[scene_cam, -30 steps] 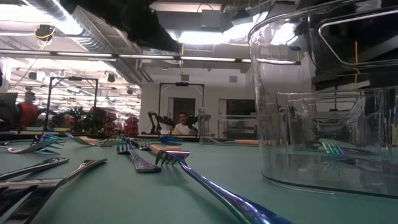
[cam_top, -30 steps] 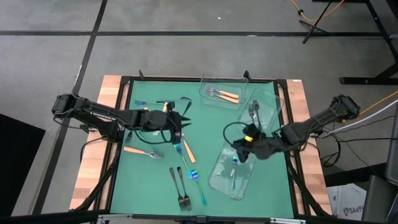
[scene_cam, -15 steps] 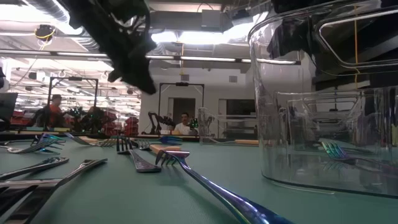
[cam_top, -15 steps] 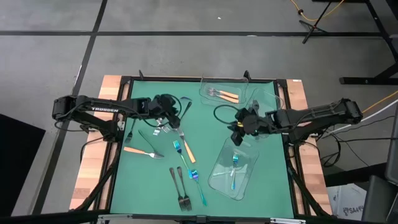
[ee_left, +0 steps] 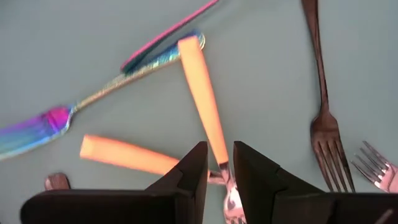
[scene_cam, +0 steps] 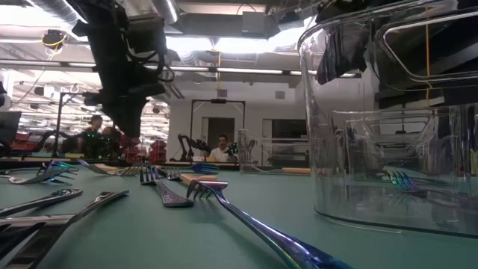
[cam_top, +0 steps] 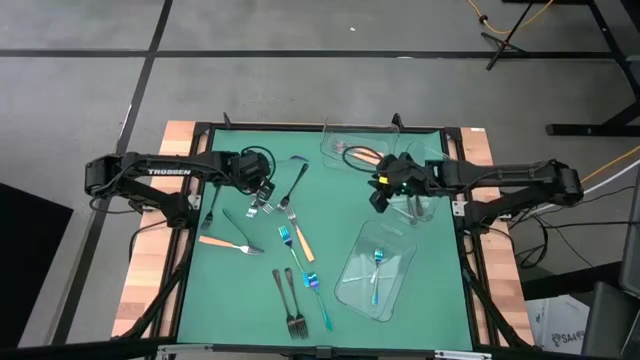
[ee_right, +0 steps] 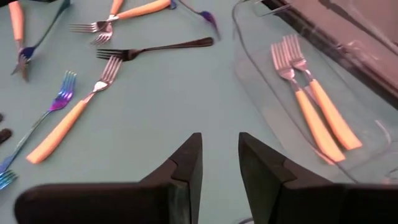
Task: Sort silverware by color (type)
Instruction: Put the orange fork into the top transparent bin
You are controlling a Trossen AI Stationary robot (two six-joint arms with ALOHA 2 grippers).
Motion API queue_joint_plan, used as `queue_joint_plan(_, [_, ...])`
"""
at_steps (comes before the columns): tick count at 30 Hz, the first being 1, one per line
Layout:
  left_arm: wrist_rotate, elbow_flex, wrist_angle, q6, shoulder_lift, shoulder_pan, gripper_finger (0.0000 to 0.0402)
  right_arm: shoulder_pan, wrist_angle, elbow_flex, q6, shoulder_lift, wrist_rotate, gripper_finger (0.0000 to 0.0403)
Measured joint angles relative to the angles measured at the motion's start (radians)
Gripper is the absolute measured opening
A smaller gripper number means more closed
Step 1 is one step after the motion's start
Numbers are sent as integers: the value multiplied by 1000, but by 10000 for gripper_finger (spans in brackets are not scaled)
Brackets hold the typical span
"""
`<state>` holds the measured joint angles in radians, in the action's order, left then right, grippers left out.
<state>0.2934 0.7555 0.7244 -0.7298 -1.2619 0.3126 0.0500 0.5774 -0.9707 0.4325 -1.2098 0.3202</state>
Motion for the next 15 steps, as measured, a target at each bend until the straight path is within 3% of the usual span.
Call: queue_joint_plan(15, [-7, 0, -26, -28, -97, 0, 71, 9, 0, 0, -23, 0, 0, 92])
